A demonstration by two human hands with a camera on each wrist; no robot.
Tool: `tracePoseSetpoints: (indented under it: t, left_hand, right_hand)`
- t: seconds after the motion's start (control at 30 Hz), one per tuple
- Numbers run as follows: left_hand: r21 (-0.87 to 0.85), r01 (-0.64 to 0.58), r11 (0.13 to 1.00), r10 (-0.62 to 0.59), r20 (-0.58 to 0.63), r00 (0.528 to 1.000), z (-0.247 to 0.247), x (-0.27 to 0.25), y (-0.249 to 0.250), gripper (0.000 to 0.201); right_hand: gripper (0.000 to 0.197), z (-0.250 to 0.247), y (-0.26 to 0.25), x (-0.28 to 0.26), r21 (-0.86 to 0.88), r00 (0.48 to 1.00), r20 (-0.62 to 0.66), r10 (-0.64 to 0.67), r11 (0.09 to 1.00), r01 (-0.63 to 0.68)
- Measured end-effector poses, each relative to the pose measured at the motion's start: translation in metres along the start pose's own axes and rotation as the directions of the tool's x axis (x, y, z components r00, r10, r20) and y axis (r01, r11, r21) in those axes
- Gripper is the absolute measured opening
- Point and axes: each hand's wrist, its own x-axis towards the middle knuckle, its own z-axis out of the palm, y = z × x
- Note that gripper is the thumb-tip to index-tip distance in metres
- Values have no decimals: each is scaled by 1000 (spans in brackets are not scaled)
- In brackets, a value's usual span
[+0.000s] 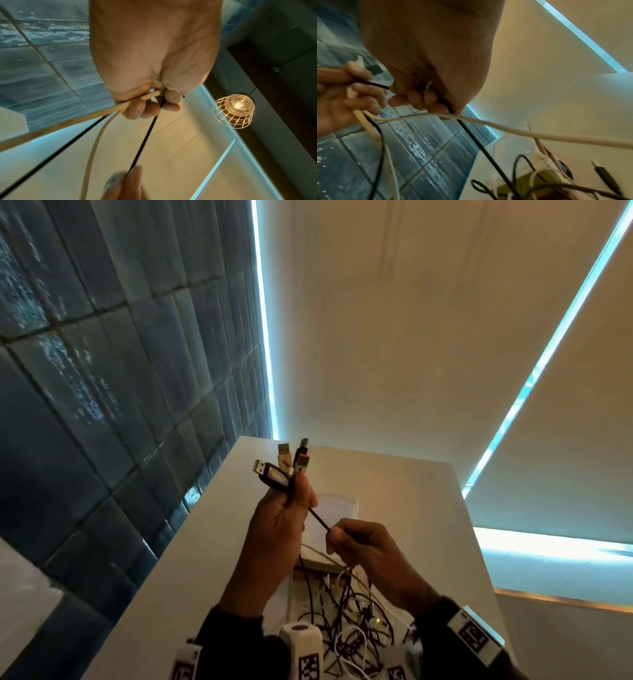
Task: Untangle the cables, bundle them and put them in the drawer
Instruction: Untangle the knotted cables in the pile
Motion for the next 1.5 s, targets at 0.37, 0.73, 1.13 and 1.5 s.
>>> tracePoseSetpoints:
  t: [0.37, 0.73, 1.13, 1.5]
  left_hand:
    - [-326, 50, 944, -45, 23, 999, -10, 1, 20, 39]
    - [-336, -3, 942, 13, 28, 1000, -17, -5, 31, 33]
    - [-254, 231, 939, -233, 21, 972, -15, -15, 16, 39]
    - [-398, 472, 787, -425, 205, 882, 26, -4, -9, 43]
  right_hand:
    - [34, -9, 77, -15, -115, 972, -111, 208, 969, -220]
    - [33, -12, 108, -25, -269, 964, -187, 188, 934, -234]
    - [19, -8, 60, -22, -40, 910, -380, 165, 980, -194]
    - [9, 0, 22, -19, 88, 965, -261, 5, 996, 19]
